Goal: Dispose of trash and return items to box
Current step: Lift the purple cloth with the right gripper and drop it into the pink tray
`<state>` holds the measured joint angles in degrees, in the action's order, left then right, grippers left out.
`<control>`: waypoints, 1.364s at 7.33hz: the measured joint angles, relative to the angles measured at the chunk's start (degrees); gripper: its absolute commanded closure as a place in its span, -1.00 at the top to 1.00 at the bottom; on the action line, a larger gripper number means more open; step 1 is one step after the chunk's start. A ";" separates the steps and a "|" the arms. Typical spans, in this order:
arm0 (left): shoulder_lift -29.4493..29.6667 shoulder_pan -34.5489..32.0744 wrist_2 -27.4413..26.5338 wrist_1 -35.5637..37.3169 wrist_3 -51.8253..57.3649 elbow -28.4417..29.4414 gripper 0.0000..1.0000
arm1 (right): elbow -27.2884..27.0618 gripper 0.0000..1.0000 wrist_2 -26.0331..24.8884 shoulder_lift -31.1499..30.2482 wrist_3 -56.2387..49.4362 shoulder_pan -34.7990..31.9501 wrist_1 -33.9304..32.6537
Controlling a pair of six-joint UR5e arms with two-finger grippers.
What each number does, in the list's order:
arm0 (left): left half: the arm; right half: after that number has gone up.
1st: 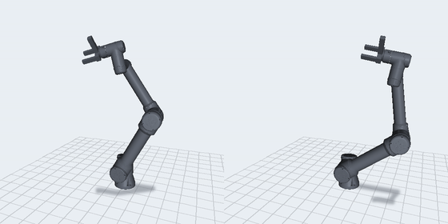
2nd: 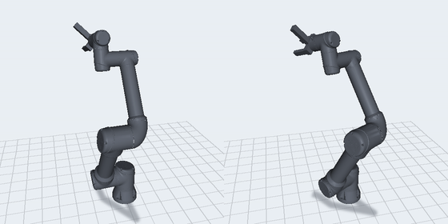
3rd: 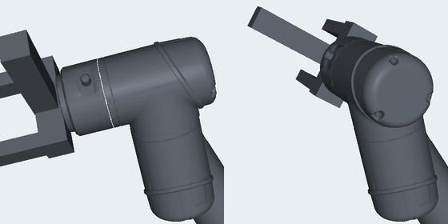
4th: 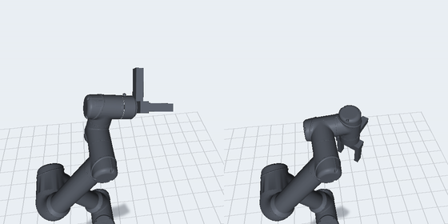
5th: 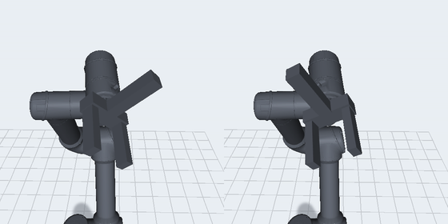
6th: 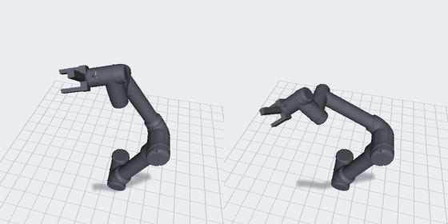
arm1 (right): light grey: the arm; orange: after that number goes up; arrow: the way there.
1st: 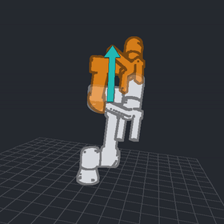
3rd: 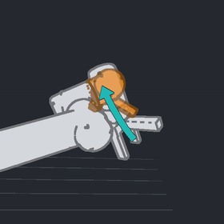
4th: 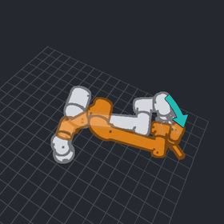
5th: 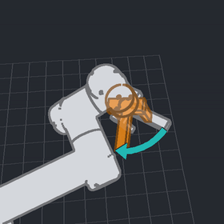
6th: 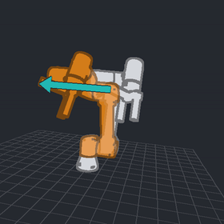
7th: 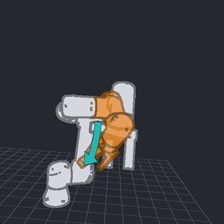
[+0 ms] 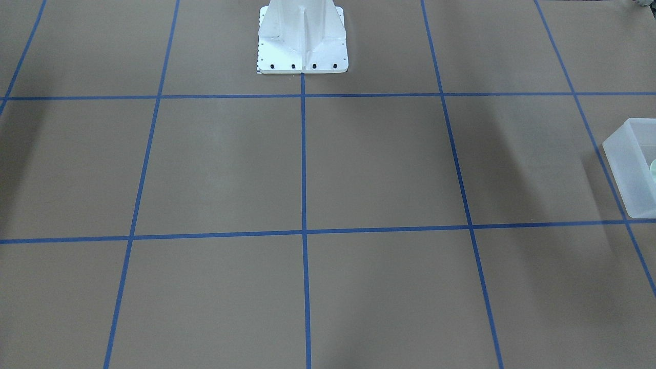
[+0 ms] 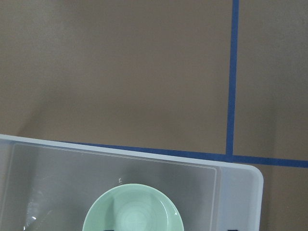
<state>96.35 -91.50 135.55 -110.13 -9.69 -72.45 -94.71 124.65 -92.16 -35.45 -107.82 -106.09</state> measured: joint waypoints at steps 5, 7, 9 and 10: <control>-0.43 0.00 0.15 -0.05 0.09 -0.58 0.67 | 13.16 1.00 3.07 -0.66 1.28 0.26 12.01; -0.46 0.03 0.37 0.50 -0.08 -3.56 0.76 | 11.49 1.00 5.52 -0.23 4.91 1.72 12.27; -0.35 0.28 1.71 7.73 -0.20 -12.47 0.93 | 8.07 1.00 8.15 -0.04 12.24 5.93 12.31; -0.41 0.50 1.92 14.69 -0.07 -18.38 0.94 | 7.06 1.00 9.41 0.06 14.50 7.93 12.33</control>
<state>95.95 -91.00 137.47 -95.44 -9.76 -90.83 -87.65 134.06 -92.11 -20.95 -99.89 -93.76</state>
